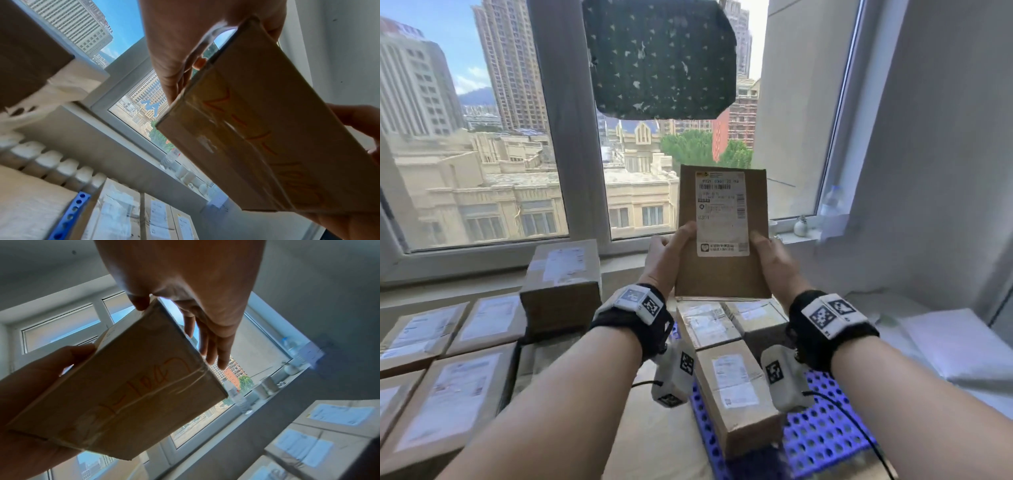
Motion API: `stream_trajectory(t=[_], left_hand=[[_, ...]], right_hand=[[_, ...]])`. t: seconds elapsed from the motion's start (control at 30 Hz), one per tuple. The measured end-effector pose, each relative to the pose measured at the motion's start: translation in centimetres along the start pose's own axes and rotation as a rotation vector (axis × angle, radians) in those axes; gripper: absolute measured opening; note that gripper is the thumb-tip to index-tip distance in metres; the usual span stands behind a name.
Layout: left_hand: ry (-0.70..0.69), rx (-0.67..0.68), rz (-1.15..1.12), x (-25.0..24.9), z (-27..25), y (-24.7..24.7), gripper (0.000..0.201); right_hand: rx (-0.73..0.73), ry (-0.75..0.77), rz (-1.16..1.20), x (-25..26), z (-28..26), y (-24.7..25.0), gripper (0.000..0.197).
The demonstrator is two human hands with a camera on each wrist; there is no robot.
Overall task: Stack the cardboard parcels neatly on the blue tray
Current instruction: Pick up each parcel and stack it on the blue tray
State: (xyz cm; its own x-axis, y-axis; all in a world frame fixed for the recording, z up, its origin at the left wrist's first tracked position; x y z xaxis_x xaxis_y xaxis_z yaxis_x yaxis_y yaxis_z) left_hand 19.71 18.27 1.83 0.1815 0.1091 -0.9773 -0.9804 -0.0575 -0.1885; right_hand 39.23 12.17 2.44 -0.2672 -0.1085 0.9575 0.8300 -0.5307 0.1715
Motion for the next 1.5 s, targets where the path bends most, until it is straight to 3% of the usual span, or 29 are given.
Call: stream_trajectory(t=[0.2, 0.3, 0.4, 0.5, 0.63, 0.8, 0.9, 1.03, 1.1, 1.17, 1.37, 1.5], left_hand=[[0.005, 0.011, -0.007, 3.7, -2.5, -7.5, 0.076], [0.069, -0.026, 0.002, 7.2, -2.9, -9.9, 0.062], [0.169, -0.024, 0.011, 10.7, -4.0, -12.2, 0.055], [0.256, -0.029, 0.084, 14.1, -4.7, -13.4, 0.027], [0.367, 0.039, 0.149, 16.9, -5.1, -14.8, 0.014], [0.366, 0.057, 0.240, 19.0, -1.7, -16.3, 0.016], [0.368, 0.035, 0.335, 20.2, 0.2, -16.6, 0.040], [0.477, 0.072, 0.373, 23.1, 1.6, -17.3, 0.044], [0.501, 0.094, 0.413, 24.3, 1.9, -17.3, 0.053], [0.517, 0.100, 0.441, 25.4, 2.3, -17.1, 0.061], [0.581, 0.096, 0.550, 27.9, 2.7, -15.6, 0.020], [0.625, 0.028, 0.587, 29.5, 2.5, -14.1, 0.029]], right_hand=[[0.068, -0.070, 0.028, -6.4, 3.7, 5.7, 0.107], [0.078, -0.115, 0.071, -7.9, 4.0, 8.3, 0.101], [0.076, -0.185, 0.096, -10.4, 4.7, 10.3, 0.083], [0.097, -0.238, 0.034, -13.4, 5.6, 11.5, 0.100], [0.083, -0.301, -0.008, -18.0, 7.4, 12.6, 0.060], [0.078, -0.360, -0.046, -21.1, 9.2, 12.7, 0.068], [0.092, -0.395, -0.041, -23.0, 10.3, 12.3, 0.042], [0.119, -0.455, -0.066, -26.4, 11.1, 12.0, 0.070], [0.149, -0.513, -0.057, -28.0, 11.0, 11.7, 0.048], [0.204, -0.570, -0.097, -29.9, 10.6, 11.4, 0.045], [0.358, -0.677, -0.227, -33.3, 9.7, 10.5, 0.076], [0.426, -0.709, -0.272, -34.8, 9.6, 9.6, 0.073]])
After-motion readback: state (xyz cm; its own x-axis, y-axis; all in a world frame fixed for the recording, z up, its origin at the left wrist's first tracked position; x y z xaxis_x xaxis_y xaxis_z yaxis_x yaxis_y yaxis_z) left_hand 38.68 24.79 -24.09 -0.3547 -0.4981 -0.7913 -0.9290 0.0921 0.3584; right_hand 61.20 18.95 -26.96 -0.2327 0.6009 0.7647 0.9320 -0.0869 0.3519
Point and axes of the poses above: each hand's wrist, its own z-axis towards the middle knuckle, its own y-axis out of the back of the hand, x = y × z, the point moved 10 cm from there along z, towards the middle knuckle, and after that the axes turned 11 degrees about -x, right-handed, at the moved point
